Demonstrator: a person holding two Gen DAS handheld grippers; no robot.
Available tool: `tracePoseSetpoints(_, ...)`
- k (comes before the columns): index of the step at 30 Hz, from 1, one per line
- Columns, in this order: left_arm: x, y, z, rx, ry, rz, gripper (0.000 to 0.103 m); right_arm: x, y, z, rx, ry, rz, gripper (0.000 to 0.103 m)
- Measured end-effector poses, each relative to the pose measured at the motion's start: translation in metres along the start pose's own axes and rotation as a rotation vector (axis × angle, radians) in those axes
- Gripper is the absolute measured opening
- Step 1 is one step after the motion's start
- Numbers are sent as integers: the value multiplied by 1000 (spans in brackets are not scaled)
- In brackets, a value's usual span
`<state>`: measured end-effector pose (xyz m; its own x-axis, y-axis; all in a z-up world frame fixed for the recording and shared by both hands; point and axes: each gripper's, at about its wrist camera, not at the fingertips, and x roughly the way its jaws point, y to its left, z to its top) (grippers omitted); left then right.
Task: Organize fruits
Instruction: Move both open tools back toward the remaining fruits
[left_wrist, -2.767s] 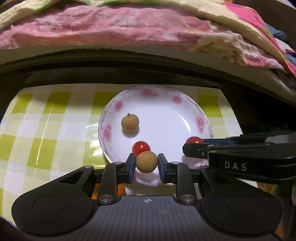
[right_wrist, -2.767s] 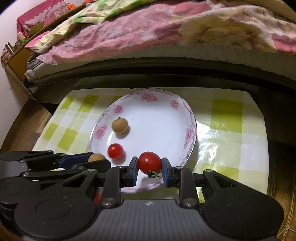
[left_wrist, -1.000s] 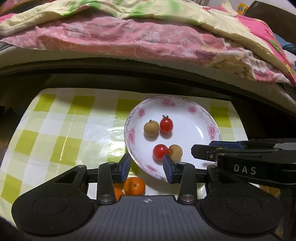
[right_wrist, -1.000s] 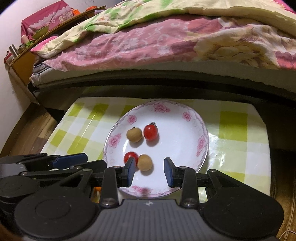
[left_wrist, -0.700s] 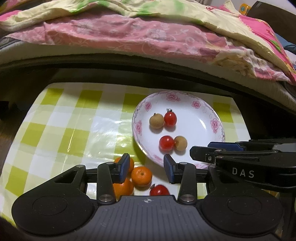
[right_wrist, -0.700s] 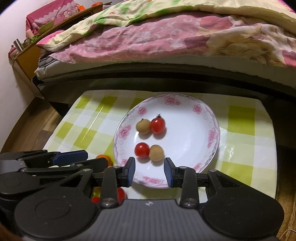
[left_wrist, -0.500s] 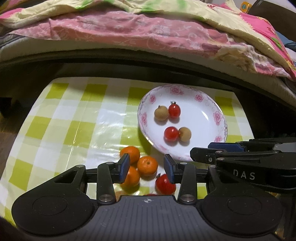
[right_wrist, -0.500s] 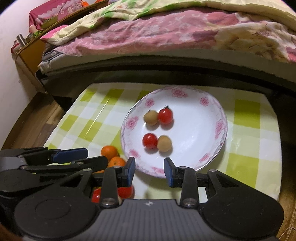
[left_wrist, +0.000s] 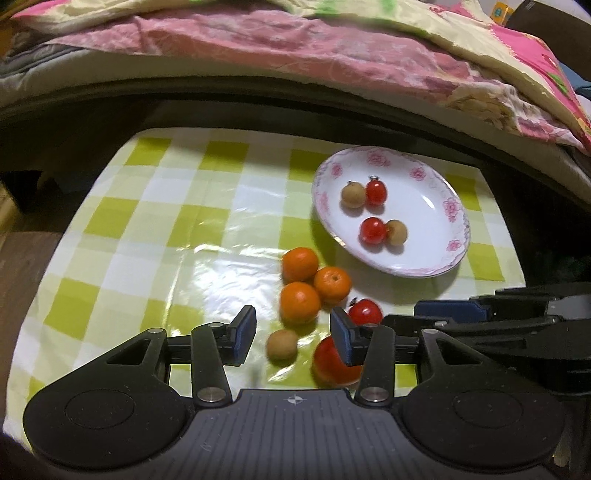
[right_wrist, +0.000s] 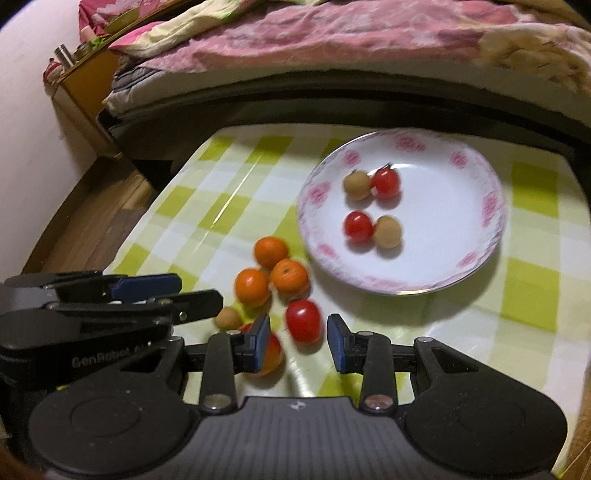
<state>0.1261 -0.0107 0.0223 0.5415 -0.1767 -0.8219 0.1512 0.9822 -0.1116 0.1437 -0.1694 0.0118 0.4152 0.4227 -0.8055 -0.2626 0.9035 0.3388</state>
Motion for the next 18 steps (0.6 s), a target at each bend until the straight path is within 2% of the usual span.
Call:
tracePoseSetpoints(10,-3,29,-6,-48,8,18,55,29,23,-7,-20,71,32,41)
tracePoseSetpoints(13,-3,33,-6,-54,7,19,56,36,28,-4,-32,69,12,46)
tracePoseSetpoints(18,-3,44,-7,-76,9,24,57,44,33,0,-40,73,12,50)
